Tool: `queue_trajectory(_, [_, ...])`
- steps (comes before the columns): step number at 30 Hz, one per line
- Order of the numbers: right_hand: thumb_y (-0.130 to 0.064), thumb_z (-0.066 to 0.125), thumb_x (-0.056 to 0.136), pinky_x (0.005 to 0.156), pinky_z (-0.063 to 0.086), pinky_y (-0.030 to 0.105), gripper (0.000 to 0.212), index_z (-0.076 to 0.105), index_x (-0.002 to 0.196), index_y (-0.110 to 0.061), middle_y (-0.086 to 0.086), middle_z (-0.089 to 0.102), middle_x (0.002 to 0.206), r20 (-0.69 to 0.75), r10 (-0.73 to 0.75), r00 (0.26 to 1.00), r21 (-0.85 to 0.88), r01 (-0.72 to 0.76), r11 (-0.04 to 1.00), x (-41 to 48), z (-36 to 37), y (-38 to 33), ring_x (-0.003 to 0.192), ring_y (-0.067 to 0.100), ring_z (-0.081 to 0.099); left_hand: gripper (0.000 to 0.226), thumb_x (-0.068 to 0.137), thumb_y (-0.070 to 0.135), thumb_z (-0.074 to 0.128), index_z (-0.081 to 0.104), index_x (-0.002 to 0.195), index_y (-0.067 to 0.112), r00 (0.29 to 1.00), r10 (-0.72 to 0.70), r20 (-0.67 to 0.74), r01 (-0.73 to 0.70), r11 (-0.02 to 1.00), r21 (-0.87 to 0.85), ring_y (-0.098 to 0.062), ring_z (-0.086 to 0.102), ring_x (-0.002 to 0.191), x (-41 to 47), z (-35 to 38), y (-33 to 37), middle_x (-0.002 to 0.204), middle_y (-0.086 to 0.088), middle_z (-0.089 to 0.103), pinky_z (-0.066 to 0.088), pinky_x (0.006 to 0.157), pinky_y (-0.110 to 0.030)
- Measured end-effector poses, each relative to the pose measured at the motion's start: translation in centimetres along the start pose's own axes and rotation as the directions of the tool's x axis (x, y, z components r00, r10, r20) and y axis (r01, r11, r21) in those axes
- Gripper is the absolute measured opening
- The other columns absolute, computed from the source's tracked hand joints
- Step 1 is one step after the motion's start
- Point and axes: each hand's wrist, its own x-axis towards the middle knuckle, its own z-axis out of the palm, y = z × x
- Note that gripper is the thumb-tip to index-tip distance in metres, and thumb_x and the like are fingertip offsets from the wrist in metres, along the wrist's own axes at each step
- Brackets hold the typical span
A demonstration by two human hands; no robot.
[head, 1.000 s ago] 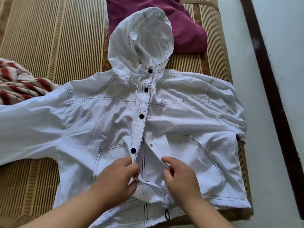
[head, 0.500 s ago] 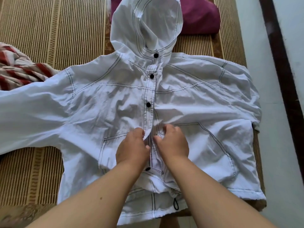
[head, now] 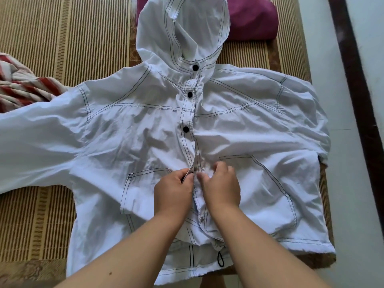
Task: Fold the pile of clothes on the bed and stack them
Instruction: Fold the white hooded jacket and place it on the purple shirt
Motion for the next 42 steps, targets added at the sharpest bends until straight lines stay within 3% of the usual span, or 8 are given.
queue_trajectory(2, [-0.033,0.059,0.091,0.065,0.031,0.028,0.015,0.059,0.086,-0.019,0.0,0.048,0.089,0.049,-0.042,0.998,0.046,0.04,0.998,0.2,-0.2,-0.1,0.084,0.024,0.054,0.016,0.089,0.025,0.062,0.077,0.09,0.029,1.0,-0.01,-0.019,0.01,1.0,0.007,0.009,0.058,0.065,0.2,0.3,0.0,0.061,0.021,0.065,0.038,0.052,-0.007])
queue_trajectory(8, [-0.019,0.056,0.085,0.061,0.027,0.03,0.027,0.041,0.063,-0.021,0.006,0.054,0.081,0.02,-0.115,0.993,0.219,0.108,0.97,-0.6,-1.4,0.2,0.075,0.019,0.045,0.014,0.085,0.029,0.061,0.07,0.075,0.034,0.993,-0.05,-0.103,0.055,0.997,0.047,-0.007,0.06,0.067,0.5,1.2,0.3,0.069,0.011,0.068,0.043,0.058,-0.017])
queue_trajectory(12, [-0.013,0.063,0.078,0.057,0.036,0.015,0.017,0.053,0.068,-0.023,-0.006,0.06,0.069,-0.07,-0.046,0.996,0.378,0.069,0.923,-1.5,-2.1,0.4,0.066,0.011,0.053,0.008,0.083,0.03,0.064,0.072,0.081,0.032,0.986,-0.064,-0.157,0.07,0.997,0.034,-0.004,0.058,0.074,0.4,1.7,0.4,0.08,0.016,0.071,0.034,0.057,-0.015])
queue_trajectory(17, [-0.014,0.06,0.082,0.061,0.039,0.021,0.02,0.069,0.087,-0.032,-0.018,0.06,0.061,0.106,0.022,0.994,0.539,-0.076,0.839,-0.7,-2.3,0.5,0.056,-0.002,0.051,0.008,0.084,0.033,0.067,0.072,0.078,0.031,0.989,-0.055,-0.137,0.058,0.998,0.015,-0.005,0.062,0.074,0.6,2.0,0.2,0.073,0.017,0.069,0.041,0.063,-0.019])
queue_trajectory(28, [-0.018,0.066,0.085,0.062,0.043,0.021,0.019,0.066,0.07,-0.029,-0.014,0.065,0.061,0.15,0.027,0.988,0.588,-0.112,0.801,0.5,-2.3,1.0,0.052,-0.004,0.053,0.012,0.085,0.028,0.066,0.078,0.09,0.028,0.998,0.026,-0.055,-0.023,0.998,0.052,-0.007,0.064,0.078,0.7,2.3,0.9,0.082,0.009,0.074,0.047,0.068,-0.024])
queue_trajectory(32, [-0.017,0.068,0.084,0.062,0.046,0.025,0.01,0.069,0.075,-0.023,-0.01,0.066,0.06,0.186,0.047,0.981,0.644,-0.158,0.749,0.6,-2.2,1.0,0.055,0.002,0.056,0.015,0.087,0.027,0.065,0.077,0.095,0.03,0.993,0.115,-0.034,-0.111,0.99,0.088,-0.009,0.064,0.085,0.5,2.0,1.0,0.087,0.007,0.074,0.049,0.074,-0.027])
queue_trajectory(36, [-0.023,0.079,0.077,0.059,0.046,0.023,0.01,0.071,0.077,-0.017,-0.007,0.068,0.062,0.265,0.045,0.963,0.71,-0.227,0.666,0.7,-2.5,0.7,0.057,0.003,0.058,0.016,0.089,0.023,0.061,0.073,0.079,0.021,0.953,0.303,0.002,-0.294,0.923,0.249,-0.019,0.058,0.075,0.2,1.8,0.6,0.07,0.004,0.063,0.03,0.059,-0.026])
queue_trajectory(42, [-0.003,0.076,0.078,0.05,0.05,0.022,0.02,0.059,0.083,-0.012,0.005,0.069,0.069,0.465,0.111,0.878,0.695,-0.44,0.569,1.8,-3.1,0.0,0.056,0.013,0.061,0.014,0.081,0.021,0.065,0.077,0.083,0.016,0.867,0.497,0.032,-0.484,0.826,0.288,-0.02,0.066,0.076,0.0,1.7,-0.5,0.081,0.0,0.071,0.054,0.068,-0.028])
